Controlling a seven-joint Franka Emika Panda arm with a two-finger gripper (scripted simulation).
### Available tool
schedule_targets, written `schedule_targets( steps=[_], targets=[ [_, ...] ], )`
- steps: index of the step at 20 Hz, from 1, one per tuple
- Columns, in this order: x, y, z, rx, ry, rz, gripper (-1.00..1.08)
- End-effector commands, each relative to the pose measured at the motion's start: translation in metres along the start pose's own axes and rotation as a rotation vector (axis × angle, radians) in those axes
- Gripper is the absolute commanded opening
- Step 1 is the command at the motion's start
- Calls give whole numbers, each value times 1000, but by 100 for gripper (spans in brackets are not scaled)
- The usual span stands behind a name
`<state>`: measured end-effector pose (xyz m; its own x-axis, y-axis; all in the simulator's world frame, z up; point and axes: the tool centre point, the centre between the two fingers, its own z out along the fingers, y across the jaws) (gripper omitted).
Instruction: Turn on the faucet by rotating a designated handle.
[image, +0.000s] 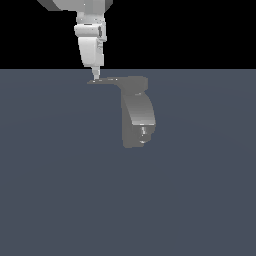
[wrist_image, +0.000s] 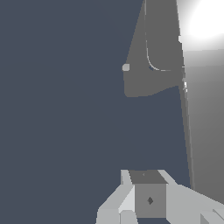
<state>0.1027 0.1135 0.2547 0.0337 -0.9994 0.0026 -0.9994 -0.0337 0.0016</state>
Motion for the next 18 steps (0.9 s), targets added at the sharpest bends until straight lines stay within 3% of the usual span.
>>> schedule_targets(
  steps=[1, 12, 18],
  targets=[
    [4, -7, 4, 1, 0, 31, -100],
    [9, -13, 6, 1, -2, 59, -100],
    [8, 1, 6, 1, -2, 59, -100]
  ],
)
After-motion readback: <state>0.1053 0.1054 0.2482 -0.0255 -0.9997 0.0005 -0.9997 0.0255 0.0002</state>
